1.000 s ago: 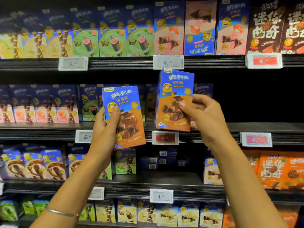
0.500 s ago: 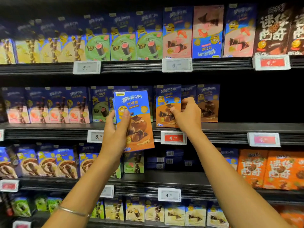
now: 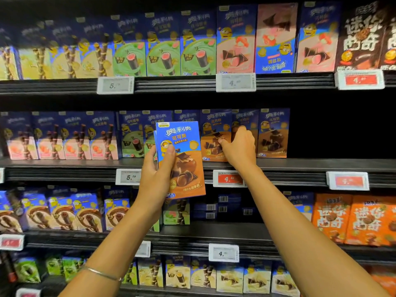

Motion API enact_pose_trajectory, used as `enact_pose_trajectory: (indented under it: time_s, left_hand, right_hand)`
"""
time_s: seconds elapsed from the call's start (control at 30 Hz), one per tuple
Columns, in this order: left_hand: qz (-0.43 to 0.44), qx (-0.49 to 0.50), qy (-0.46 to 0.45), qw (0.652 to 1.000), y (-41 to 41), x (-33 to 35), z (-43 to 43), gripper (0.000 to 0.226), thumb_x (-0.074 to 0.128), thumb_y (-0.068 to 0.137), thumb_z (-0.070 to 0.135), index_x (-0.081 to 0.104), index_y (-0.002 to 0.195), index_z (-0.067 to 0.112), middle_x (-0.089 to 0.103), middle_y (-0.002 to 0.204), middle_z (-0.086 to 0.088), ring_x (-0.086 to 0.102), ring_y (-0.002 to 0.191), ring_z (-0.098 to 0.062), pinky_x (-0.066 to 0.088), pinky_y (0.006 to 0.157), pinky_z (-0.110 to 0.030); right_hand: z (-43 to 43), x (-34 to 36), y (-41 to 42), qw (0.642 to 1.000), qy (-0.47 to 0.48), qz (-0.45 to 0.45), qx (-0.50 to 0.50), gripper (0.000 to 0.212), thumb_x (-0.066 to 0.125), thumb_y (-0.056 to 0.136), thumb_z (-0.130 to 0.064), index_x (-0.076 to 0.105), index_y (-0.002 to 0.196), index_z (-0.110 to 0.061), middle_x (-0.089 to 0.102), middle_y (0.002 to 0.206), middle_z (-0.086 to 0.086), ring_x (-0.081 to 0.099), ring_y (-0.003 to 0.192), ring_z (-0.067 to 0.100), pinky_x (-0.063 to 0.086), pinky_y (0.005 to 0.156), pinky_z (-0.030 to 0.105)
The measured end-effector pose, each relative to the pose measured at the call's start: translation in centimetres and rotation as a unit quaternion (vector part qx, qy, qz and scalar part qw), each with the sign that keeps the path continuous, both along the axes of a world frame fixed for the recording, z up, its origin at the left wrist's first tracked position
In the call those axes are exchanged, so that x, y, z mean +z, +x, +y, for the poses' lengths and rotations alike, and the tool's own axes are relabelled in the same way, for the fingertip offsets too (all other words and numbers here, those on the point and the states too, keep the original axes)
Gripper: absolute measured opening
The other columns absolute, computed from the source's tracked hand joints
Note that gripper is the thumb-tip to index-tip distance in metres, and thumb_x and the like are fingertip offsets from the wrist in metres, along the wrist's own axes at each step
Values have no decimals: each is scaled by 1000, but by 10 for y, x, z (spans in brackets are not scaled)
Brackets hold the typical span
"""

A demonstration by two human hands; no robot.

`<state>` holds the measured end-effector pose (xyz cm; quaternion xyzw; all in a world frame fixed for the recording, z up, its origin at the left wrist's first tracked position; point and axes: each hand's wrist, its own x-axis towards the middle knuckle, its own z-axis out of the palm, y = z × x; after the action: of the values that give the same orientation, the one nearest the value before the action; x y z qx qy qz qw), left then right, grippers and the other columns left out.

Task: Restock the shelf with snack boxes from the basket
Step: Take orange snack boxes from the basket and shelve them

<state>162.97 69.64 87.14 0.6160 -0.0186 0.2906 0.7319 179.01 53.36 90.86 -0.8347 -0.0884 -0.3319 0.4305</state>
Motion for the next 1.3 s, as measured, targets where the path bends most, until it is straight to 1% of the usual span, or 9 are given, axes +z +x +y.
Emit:
enact_pose_trajectory:
  time_s: [0.23, 0.37, 0.57, 0.67, 0.73, 0.8, 0.9, 1.1, 1.3]
  left_hand:
    - [-2, -15, -4, 1000, 4, -1, -2, 73, 63, 86, 61, 52, 149, 27, 79, 123, -3, 80, 102, -25, 68, 73, -38]
    - [-2, -24, -7, 1000, 6, 0, -4, 71, 64, 87, 60, 53, 149, 28, 80, 121, -3, 80, 105, -29, 68, 77, -42]
    - [-34, -22, -11, 999, 16, 13, -19, 51, 64, 101, 48, 58, 143, 19, 78, 124, -6, 78, 109, -32, 65, 90, -50]
    - [-60, -30, -2, 998, 19, 15, -29, 48, 68, 90, 53, 65, 129, 26, 80, 117, 1, 79, 104, -21, 66, 79, -36]
    - [-65, -31, -1, 997, 20, 15, -33, 45, 72, 89, 55, 65, 125, 29, 80, 115, 4, 79, 102, -20, 65, 77, -33]
    - [-64, -39, -24, 997, 22, 15, -36, 58, 71, 90, 60, 61, 135, 25, 80, 118, 2, 78, 105, -24, 66, 83, -42]
    - [-54, -55, -65, 995, 25, 17, -39, 66, 61, 96, 63, 57, 145, 18, 78, 126, -8, 76, 109, -32, 63, 92, -54]
    - [-43, 66, -9, 997, 33, 9, -26, 27, 61, 109, 25, 58, 132, 12, 77, 120, -8, 79, 103, -26, 67, 81, -43]
    - [-44, 72, 3, 996, 33, 6, -23, 8, 59, 110, 25, 60, 116, 21, 78, 116, -7, 78, 100, -25, 64, 87, -51]
  right_hand:
    - [-1, -2, -1, 999, 37, 18, 23, 54, 76, 90, -34, 47, 126, -6, 50, 127, 16, 55, 114, 35, 46, 84, 40]
    - [-7, -4, -37, 982, 152, -101, 53, 53, 72, 93, -32, 47, 135, -11, 53, 130, 7, 54, 115, 17, 46, 92, 28]
    - [-1, -17, -111, 941, 165, -1, 296, 45, 75, 84, -51, 61, 117, -25, 67, 111, -12, 67, 96, -3, 57, 75, 18]
    - [-6, -17, -123, 959, 104, -1, 265, 49, 80, 82, -45, 56, 123, -30, 61, 114, -20, 62, 99, -10, 54, 77, 10]
    - [-13, -11, -124, 957, 111, 21, 268, 51, 81, 82, -41, 55, 124, -29, 63, 112, -20, 68, 98, -2, 60, 83, 23]
    - [-20, -7, -122, 952, 124, 39, 276, 49, 83, 82, -36, 58, 124, -26, 69, 113, -11, 71, 97, 7, 63, 82, 35]
    - [-31, -1, -116, 948, 156, 19, 277, 42, 84, 83, -27, 63, 119, -23, 73, 109, -3, 74, 89, 5, 63, 72, 27]
    - [-73, 11, -89, 943, 239, -4, 232, 40, 82, 84, -16, 65, 120, -14, 76, 103, 1, 74, 78, 2, 52, 57, 13]
    - [-103, 11, -53, 966, 234, -45, 99, 48, 83, 83, -19, 61, 126, -15, 73, 111, 1, 73, 93, 10, 60, 77, 27]
